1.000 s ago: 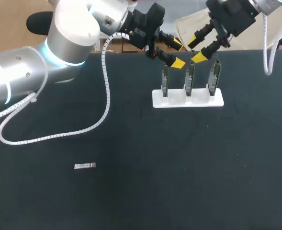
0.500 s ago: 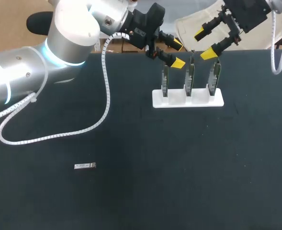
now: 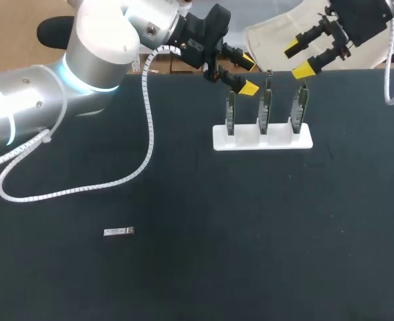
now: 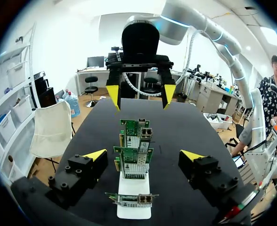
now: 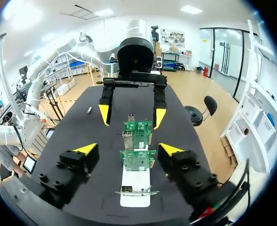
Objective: Pick up the optical module with the left hand, and insert it into the network port with the right hand.
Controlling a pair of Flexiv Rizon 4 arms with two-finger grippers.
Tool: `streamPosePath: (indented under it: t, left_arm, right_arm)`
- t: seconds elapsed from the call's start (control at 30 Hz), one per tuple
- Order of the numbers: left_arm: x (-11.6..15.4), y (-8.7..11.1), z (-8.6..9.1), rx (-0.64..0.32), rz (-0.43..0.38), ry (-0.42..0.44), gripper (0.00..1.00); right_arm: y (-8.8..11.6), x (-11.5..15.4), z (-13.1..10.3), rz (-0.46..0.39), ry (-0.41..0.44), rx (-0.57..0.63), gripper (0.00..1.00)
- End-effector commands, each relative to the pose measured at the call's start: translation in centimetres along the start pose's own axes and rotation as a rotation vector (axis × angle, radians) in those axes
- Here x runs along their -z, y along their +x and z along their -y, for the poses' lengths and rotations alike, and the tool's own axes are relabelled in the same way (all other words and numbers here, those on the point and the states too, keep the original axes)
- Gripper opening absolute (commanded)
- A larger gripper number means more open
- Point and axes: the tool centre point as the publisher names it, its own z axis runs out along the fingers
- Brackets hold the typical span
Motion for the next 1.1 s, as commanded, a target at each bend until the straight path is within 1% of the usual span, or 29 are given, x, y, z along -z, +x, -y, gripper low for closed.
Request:
streamPosePath:
  t: [0.03,0.27,0.47,0.73,0.9,1.1]
  left_arm:
    - [0.0,-0.1,-0.1,0.001,-0.004,0.003,1.0]
    - [0.0,-0.1,-0.1,0.001,-0.004,0.003,1.0]
    - [0.0,-0.1,-0.1,0.001,-0.004,0.003,1.0]
    - [0.0,-0.1,-0.1,0.001,-0.004,0.003,1.0]
    - [0.0,-0.1,-0.1,0.001,-0.004,0.003,1.0]
    - [0.0,-0.1,-0.1,0.001,-0.004,0.003,1.0]
  right_arm:
    - [0.0,0.0,-0.8,-0.003,0.022,0.002,0.0]
    - [-0.4,-0.1,-0.9,-0.02,0.034,0.027,0.0]
    - [-1.2,-0.3,-0.7,-0.018,0.035,0.048,0.0]
    - [-2.3,-1.6,-0.2,-0.003,0.019,0.068,0.0]
    - [-2.3,-2.4,0.3,-0.003,0.008,0.062,0.0]
    - [-2.8,-3.1,0.6,-0.009,-0.004,0.07,0.0]
